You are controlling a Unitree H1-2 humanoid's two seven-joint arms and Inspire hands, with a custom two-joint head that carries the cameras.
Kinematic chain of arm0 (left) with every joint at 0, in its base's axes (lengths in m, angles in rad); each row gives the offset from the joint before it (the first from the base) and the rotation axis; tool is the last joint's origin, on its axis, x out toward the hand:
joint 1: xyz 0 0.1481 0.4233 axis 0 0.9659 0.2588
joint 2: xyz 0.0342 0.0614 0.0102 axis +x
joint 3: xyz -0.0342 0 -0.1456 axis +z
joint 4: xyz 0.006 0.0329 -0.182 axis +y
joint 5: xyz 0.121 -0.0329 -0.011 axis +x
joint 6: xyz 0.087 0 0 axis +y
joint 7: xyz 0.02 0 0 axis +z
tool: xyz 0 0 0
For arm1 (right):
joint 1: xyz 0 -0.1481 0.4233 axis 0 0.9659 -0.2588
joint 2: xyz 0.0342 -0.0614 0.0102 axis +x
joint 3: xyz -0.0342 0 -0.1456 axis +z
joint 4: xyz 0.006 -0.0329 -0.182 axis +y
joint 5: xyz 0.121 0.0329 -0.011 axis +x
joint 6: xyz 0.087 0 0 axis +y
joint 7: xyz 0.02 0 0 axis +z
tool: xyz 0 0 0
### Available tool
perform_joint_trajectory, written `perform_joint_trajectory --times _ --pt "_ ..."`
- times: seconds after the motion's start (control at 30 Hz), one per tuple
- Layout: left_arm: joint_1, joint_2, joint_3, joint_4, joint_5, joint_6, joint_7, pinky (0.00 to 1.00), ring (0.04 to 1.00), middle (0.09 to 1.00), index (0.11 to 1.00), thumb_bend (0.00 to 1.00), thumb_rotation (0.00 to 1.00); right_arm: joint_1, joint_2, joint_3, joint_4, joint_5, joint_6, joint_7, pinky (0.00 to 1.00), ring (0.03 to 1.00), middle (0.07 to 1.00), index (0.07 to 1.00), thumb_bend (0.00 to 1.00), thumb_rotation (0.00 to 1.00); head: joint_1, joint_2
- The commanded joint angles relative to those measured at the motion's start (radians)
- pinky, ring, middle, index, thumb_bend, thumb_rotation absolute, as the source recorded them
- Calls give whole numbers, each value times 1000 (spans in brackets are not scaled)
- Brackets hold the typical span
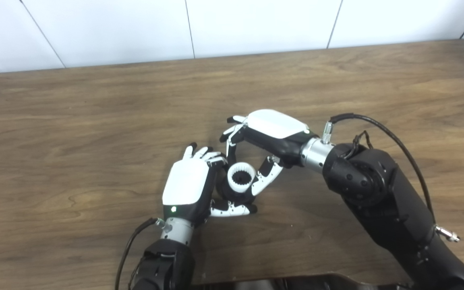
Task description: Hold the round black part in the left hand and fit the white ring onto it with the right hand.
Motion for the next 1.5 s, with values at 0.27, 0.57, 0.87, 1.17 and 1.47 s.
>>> perform_joint_trajectory --times 0.27,0.57,0.87,1.17,1.47 --pt "20 7 -24 40 8 16 -76 1000 887 777 480 525 56 -11 19 1 -8 -22 -32 -30 947 967 838 484 523 135 2 3" --pt "19 7 -23 36 5 17 -81 1000 891 778 480 525 56 -7 27 1 -3 -32 -36 -29 957 974 831 484 524 136 1 3" --pt "22 5 -24 37 3 15 -75 1000 889 777 480 525 56 -4 28 -4 3 -33 -43 -32 959 968 827 484 524 135 1 3" --pt "20 3 -23 34 4 18 -78 1000 887 778 480 526 56 -3 20 -14 14 -30 -53 -35 960 969 825 484 523 134 3 4" --pt "21 1 -21 30 2 21 -85 1000 893 782 480 526 56 -2 24 -27 17 -35 -54 -29 943 963 820 485 523 134 1 3"
